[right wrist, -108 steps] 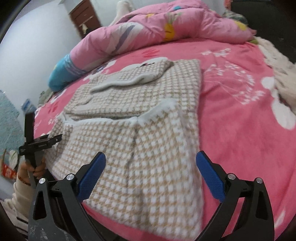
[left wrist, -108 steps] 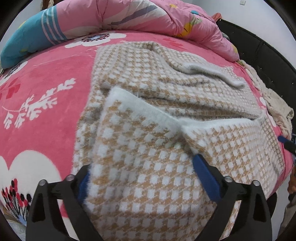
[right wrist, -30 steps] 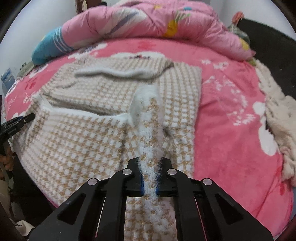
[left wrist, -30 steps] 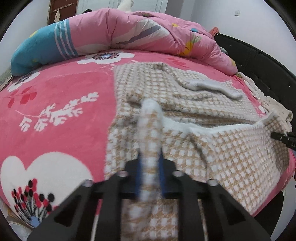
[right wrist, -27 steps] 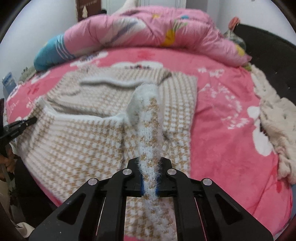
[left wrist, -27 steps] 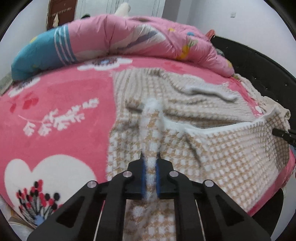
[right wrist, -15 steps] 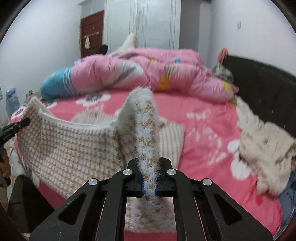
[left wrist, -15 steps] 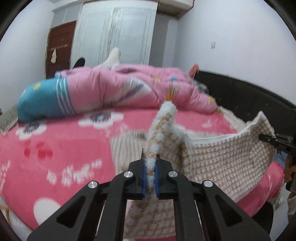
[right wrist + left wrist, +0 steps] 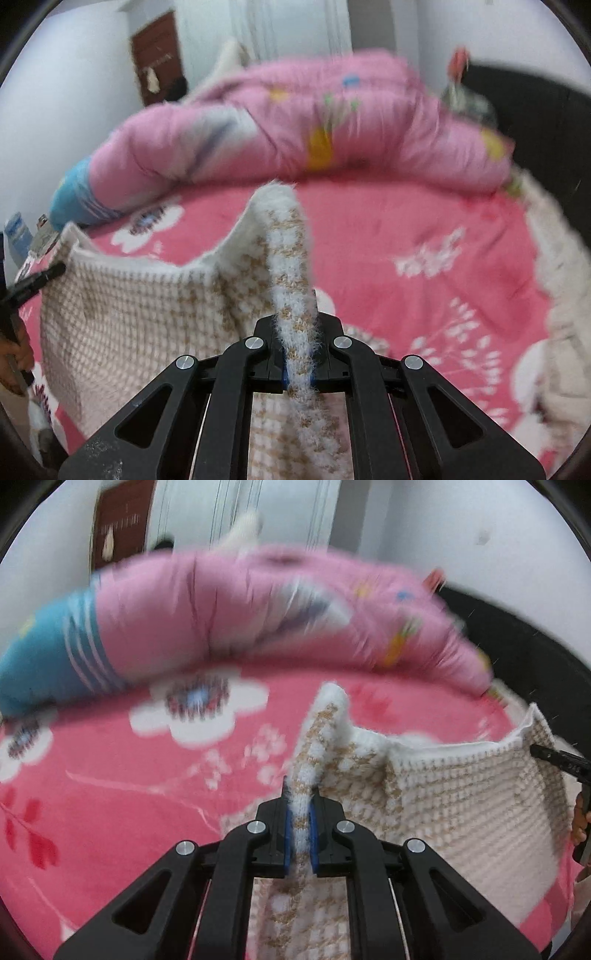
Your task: Fold large clothes
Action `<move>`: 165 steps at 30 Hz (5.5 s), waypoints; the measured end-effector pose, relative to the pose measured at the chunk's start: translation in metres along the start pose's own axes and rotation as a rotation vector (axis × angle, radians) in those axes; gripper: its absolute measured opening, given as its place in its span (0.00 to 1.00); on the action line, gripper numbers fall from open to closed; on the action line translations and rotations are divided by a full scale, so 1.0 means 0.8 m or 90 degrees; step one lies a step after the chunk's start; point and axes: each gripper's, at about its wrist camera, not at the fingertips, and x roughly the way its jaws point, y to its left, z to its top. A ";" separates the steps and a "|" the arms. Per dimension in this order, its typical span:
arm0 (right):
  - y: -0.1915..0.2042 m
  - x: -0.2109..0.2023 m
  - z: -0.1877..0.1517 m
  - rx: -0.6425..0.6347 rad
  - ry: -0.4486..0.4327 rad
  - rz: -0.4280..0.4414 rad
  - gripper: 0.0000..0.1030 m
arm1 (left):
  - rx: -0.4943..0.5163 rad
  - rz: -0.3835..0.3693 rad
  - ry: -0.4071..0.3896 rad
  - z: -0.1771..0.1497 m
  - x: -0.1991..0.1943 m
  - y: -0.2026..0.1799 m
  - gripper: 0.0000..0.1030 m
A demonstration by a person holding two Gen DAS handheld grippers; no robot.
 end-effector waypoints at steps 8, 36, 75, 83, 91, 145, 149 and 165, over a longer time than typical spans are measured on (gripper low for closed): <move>-0.061 0.005 -0.025 0.106 0.021 0.054 0.55 | -0.054 0.001 -0.002 -0.004 0.012 0.036 0.52; 0.092 0.028 -0.095 -0.092 0.114 -0.006 0.61 | 0.096 -0.118 0.090 -0.048 0.025 -0.109 0.54; 0.020 -0.117 -0.291 0.071 0.052 -0.037 0.64 | -0.060 -0.126 0.047 -0.247 -0.082 -0.026 0.64; 0.085 -0.197 -0.289 0.042 -0.003 0.004 0.81 | -0.036 -0.136 -0.006 -0.251 -0.164 -0.052 0.77; 0.148 -0.239 -0.286 -0.035 -0.080 -0.010 0.92 | 0.026 -0.033 -0.102 -0.248 -0.249 -0.109 0.95; 0.155 -0.236 -0.299 -0.011 -0.072 -0.148 0.92 | 0.008 0.086 0.036 -0.263 -0.216 -0.163 0.95; 0.157 -0.235 -0.300 -0.019 -0.071 -0.146 0.92 | 0.008 0.089 0.031 -0.263 -0.217 -0.162 0.95; 0.160 -0.235 -0.302 -0.027 -0.064 -0.149 0.92 | 0.010 0.086 0.032 -0.263 -0.221 -0.167 0.95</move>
